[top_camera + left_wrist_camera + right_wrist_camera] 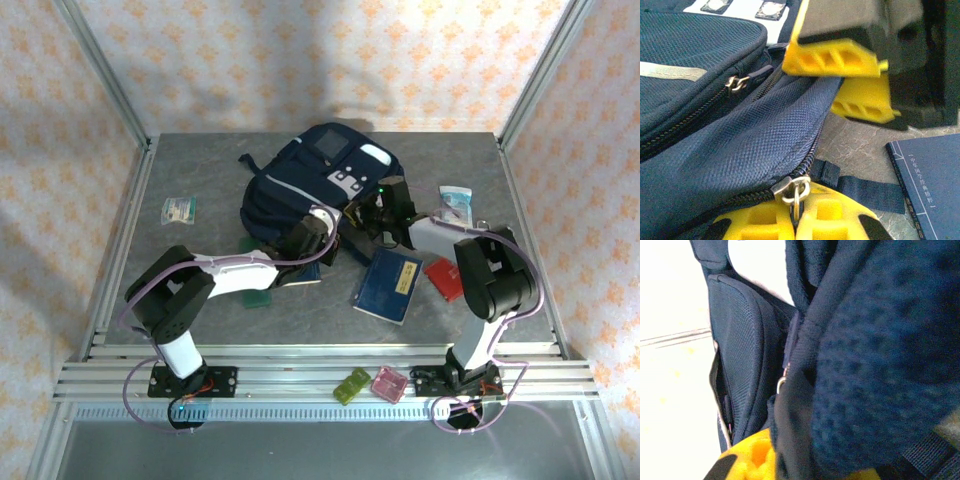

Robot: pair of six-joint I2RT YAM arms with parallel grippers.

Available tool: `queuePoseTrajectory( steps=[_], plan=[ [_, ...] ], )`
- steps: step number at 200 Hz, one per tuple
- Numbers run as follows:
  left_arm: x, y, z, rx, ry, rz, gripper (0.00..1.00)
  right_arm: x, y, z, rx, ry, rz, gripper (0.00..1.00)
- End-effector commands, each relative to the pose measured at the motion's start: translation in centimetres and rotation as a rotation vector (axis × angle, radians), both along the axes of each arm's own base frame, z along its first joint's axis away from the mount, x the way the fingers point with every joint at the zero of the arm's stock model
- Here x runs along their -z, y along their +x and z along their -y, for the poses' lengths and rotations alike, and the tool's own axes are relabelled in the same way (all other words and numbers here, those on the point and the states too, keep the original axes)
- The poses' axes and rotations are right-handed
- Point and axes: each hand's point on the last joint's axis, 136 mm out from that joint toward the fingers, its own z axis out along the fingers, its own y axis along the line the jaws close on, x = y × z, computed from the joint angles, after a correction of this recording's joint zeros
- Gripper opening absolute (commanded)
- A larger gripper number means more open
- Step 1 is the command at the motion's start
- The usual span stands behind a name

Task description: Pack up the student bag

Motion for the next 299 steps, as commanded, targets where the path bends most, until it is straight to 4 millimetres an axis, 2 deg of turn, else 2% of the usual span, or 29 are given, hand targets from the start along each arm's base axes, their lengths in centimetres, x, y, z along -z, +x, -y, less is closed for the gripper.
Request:
queuePoseTrajectory(
  steps=[1,21,76,99,115,130,151,175,201,211,232,247,268,299],
  plan=[
    [-1.2,-0.5,0.1,-0.003,-0.029,0.008,0.0,-1.5,2.5,0.9,0.061,0.006,0.068,0.0],
    [-0.5,-1.2,-2.4,-0.058,-0.032,-0.012,0.0,-1.5,2.9,2.8,0.103,0.0,0.073,0.0],
    [0.8,-2.6,-11.7,-0.244,-0.032,-0.046,0.0,-2.6,3.9,6.9,0.186,0.005,0.105,0.0],
    [1.1,-3.1,-13.9,-0.291,-0.024,-0.049,0.0,-3.1,4.3,6.9,0.185,0.011,0.118,0.0],
    [1.1,-3.3,-14.3,-0.302,-0.016,-0.05,0.0,-3.0,4.5,6.7,0.176,0.021,0.117,0.0],
    [0.7,-3.3,-13.6,-0.276,-0.039,-0.062,0.0,-3.1,4.9,6.4,0.162,0.022,0.121,0.0],
    [-0.7,-3.4,-11.5,-0.219,-0.082,-0.052,0.0,-3.6,6.3,5.9,0.13,0.0,0.135,0.0],
    [-3.6,-3.5,-8.3,-0.15,-0.097,-0.006,0.0,-3.5,8.1,5.7,0.112,-0.043,0.127,0.0],
    [-6.6,-3.3,-4.7,-0.087,-0.148,0.038,0.0,-3.1,10.0,6.5,0.132,-0.097,0.123,0.01],
    [-7.3,-3.1,-3.4,-0.069,-0.157,0.051,0.0,-2.7,10.6,7.0,0.139,-0.122,0.114,0.07],
    [-7.6,-2.2,-1.0,-0.042,-0.167,0.062,0.0,-2.0,11.0,7.7,0.13,-0.185,0.087,0.39],
    [-7.0,-1.6,0.5,-0.028,-0.15,0.057,0.0,-1.9,9.9,7.8,0.108,-0.211,0.067,0.51],
    [-6.3,-1.0,2.1,-0.005,-0.148,0.053,0.0,-3.0,7.3,8.2,0.08,-0.219,0.074,0.6],
    [-5.4,-0.7,3.5,0.021,-0.141,0.034,0.0,-3.8,2.2,8.5,0.028,-0.206,0.068,0.61]
  ],
)
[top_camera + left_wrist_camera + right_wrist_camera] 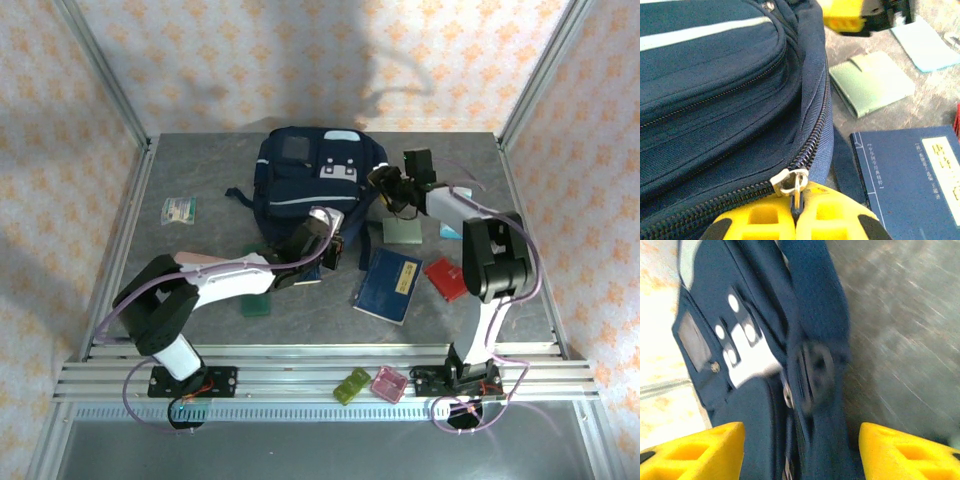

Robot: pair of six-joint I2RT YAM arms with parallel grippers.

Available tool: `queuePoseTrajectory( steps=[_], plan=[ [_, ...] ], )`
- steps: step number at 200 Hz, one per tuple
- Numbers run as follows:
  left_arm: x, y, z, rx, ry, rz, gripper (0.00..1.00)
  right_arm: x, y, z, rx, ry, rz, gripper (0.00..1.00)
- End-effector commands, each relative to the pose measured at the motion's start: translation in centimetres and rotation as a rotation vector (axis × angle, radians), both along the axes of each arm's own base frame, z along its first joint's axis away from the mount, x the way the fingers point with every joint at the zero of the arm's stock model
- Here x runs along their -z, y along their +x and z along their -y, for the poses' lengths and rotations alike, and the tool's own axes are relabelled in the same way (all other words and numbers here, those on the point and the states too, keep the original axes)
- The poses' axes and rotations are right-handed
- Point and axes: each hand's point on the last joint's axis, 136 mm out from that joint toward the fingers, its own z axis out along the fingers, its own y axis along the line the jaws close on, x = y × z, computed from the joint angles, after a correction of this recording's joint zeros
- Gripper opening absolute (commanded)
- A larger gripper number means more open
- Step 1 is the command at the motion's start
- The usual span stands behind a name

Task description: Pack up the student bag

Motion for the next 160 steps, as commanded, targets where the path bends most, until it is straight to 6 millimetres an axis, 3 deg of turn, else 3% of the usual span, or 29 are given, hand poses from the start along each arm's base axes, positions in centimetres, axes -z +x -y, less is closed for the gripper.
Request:
queuePoseTrajectory(
  steps=[1,43,75,96,108,120,134,160],
  plan=[
    [-3.6,1.4,2.1,0.02,-0.075,0.089,0.0,-2.6,-3.6,0.1,-0.051,-0.009,0.039,0.61],
    [-3.0,1.0,2.9,0.042,-0.068,0.074,0.0,-3.1,-8.9,-1.9,-0.108,0.08,0.049,0.62],
    [-2.6,0.3,3.4,0.056,-0.06,0.067,0.0,-1.8,-9.6,-5.3,-0.171,0.104,0.021,0.62],
    [-2.5,-0.1,3.9,0.064,-0.057,0.069,0.0,-1.0,-9.0,-7.3,-0.193,0.105,0.015,0.6],
    [-2.5,-0.3,4.1,0.066,-0.056,0.07,0.0,-0.5,-8.6,-8.2,-0.202,0.107,0.01,0.49],
    [-2.3,-0.4,4.1,0.062,-0.059,0.061,0.0,0.5,-8.2,-8.6,-0.2,0.112,-0.01,0.23],
    [-2.0,-0.3,3.7,0.041,-0.048,0.055,0.0,1.2,-7.9,-8.5,-0.189,0.103,-0.02,0.0],
    [-1.4,-0.4,1.7,-0.012,-0.03,0.041,0.0,0.5,-7.0,-7.5,-0.153,0.094,0.007,0.0]
  ],
)
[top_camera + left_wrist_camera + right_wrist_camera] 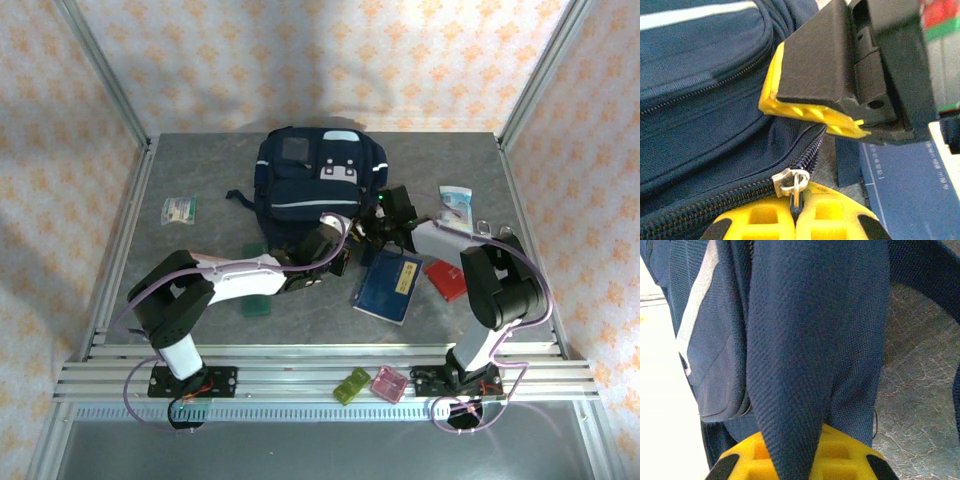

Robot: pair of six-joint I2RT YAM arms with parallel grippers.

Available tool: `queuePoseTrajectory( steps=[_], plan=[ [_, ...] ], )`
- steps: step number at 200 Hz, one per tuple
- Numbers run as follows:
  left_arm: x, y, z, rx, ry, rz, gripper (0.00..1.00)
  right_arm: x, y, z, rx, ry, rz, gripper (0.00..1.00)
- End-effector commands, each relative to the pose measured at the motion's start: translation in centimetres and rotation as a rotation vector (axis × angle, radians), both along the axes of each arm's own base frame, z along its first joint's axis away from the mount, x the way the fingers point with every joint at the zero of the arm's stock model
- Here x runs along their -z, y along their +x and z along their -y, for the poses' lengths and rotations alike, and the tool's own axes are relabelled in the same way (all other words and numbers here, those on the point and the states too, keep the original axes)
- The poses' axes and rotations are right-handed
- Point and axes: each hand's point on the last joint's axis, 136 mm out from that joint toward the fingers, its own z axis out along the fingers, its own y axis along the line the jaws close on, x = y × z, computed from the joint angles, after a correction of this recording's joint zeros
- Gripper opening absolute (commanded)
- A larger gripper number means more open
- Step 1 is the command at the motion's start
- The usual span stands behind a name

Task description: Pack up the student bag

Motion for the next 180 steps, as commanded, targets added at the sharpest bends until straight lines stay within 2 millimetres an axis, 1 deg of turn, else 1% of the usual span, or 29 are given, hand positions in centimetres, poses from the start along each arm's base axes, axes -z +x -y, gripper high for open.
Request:
queuePoseTrajectory(
  steps=[1,18,25,43,70,85,100,109,117,123,132,165,180],
  plan=[
    [-3.1,0.4,0.2,-0.03,-0.081,0.065,0.0,-2.3,2.8,0.4,0.048,0.011,0.106,0.0],
    [-2.5,0.0,-1.7,-0.067,-0.098,0.043,0.0,-3.3,3.7,1.8,0.087,0.014,0.131,0.0],
    [-2.2,-0.1,-2.7,-0.086,-0.102,0.036,0.0,-3.5,4.1,2.6,0.109,0.01,0.136,0.0],
    [-1.0,-0.6,-5.6,-0.142,-0.089,0.017,0.0,-4.0,4.9,4.7,0.158,0.006,0.15,0.0],
    [0.3,-1.5,-10.3,-0.232,-0.081,-0.002,0.0,-4.3,5.6,7.0,0.212,0.0,0.159,0.0],
    [0.6,-1.9,-12.6,-0.278,-0.069,-0.003,0.0,-4.5,5.9,7.6,0.229,-0.001,0.168,0.0],
    [0.9,-2.0,-14.9,-0.324,-0.047,0.002,0.0,-4.3,6.2,8.1,0.241,-0.007,0.166,0.0],
    [0.9,-2.0,-16.2,-0.358,-0.039,0.006,0.0,-4.3,6.4,8.1,0.244,-0.005,0.166,0.0],
    [0.8,-1.9,-17.0,-0.374,-0.042,0.009,0.0,-4.3,6.5,8.1,0.244,-0.004,0.167,0.0],
    [0.6,-1.9,-17.2,-0.373,-0.045,0.014,0.0,-4.4,6.7,8.0,0.243,-0.002,0.169,0.0],
    [0.2,-1.9,-16.9,-0.357,-0.051,0.02,0.0,-4.5,6.9,7.9,0.239,0.002,0.172,0.0],
    [-1.0,-1.3,-14.8,-0.3,-0.078,0.012,0.0,-4.9,8.0,7.8,0.232,-0.006,0.182,0.0],
    [-1.9,-1.3,-13.4,-0.268,-0.091,0.032,0.0,-4.8,8.5,7.5,0.222,-0.01,0.179,0.0]
  ],
)
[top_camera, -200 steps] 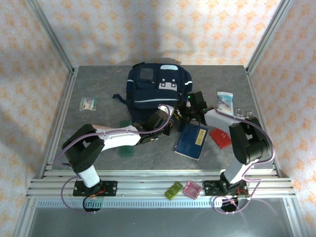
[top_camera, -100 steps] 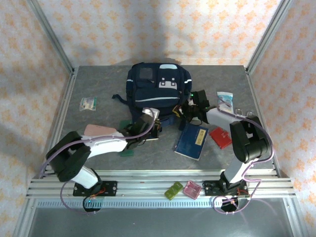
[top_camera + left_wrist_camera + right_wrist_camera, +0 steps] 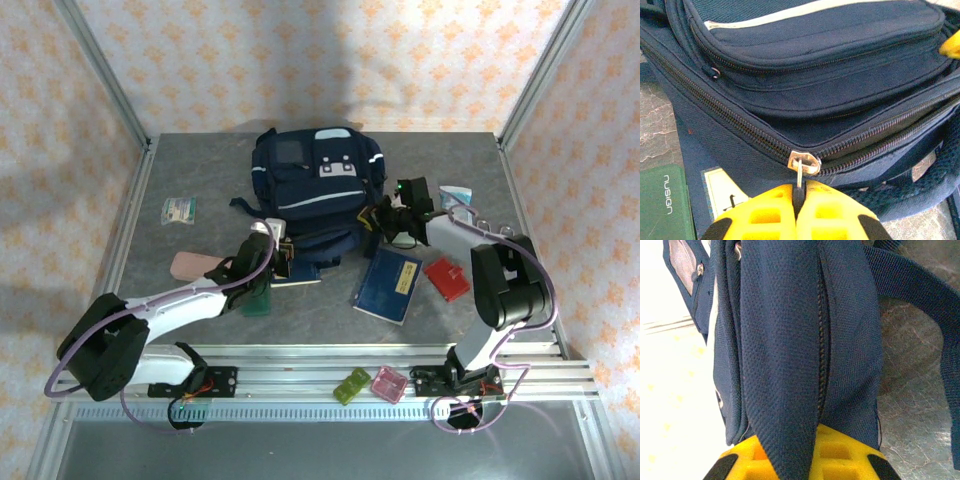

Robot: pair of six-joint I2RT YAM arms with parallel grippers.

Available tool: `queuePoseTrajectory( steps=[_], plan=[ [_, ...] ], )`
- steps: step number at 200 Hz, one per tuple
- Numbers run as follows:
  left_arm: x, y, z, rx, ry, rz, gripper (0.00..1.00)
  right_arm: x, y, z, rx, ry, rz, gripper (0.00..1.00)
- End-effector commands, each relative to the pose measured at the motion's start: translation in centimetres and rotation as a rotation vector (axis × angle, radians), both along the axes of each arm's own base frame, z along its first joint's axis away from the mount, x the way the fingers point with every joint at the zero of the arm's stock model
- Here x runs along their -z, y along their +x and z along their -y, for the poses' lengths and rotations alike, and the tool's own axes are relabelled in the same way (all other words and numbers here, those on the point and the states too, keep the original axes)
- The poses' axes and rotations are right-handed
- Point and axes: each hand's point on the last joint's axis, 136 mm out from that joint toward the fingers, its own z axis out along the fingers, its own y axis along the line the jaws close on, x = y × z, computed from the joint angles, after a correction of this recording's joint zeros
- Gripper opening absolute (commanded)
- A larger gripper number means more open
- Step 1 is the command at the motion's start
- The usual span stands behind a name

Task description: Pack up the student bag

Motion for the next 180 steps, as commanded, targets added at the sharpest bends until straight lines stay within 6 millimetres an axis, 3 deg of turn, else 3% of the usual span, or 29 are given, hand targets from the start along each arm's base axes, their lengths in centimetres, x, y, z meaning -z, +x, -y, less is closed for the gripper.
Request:
queuePoseTrajectory(
  steps=[1,49,55,63,83,89,124,157,180],
  plan=[
    [-1.1,0.4,0.3,-0.02,0.032,0.017,0.0,-2.4,5.6,3.9,0.157,-0.084,0.153,0.0],
    [-3.2,0.5,6.6,0.093,-0.025,0.044,0.0,-2.0,9.8,4.4,0.153,-0.189,0.146,0.0],
    [-3.3,0.6,7.5,0.101,-0.034,0.047,0.0,-2.0,10.4,4.6,0.159,-0.21,0.148,0.05],
    [-3.5,0.8,8.5,0.103,-0.042,0.055,0.0,-2.2,11.2,4.8,0.17,-0.237,0.154,0.2],
    [-3.5,2.1,10.4,0.098,-0.045,0.071,0.0,-2.7,11.8,5.3,0.182,-0.277,0.149,0.43],
    [-3.3,2.5,10.7,0.095,-0.038,0.068,0.0,-2.9,11.7,5.4,0.182,-0.284,0.149,0.46],
    [-3.6,4.3,13.1,0.123,-0.043,0.086,0.0,-5.5,8.7,6.5,0.177,-0.324,0.166,0.63],
    [-3.7,4.8,14.2,0.148,-0.042,0.088,0.0,-7.5,4.0,6.4,0.129,-0.274,0.191,0.66],
    [-3.4,4.8,14.4,0.155,-0.042,0.085,0.0,-7.1,1.0,6.0,0.115,-0.225,0.14,0.66]
  ],
)
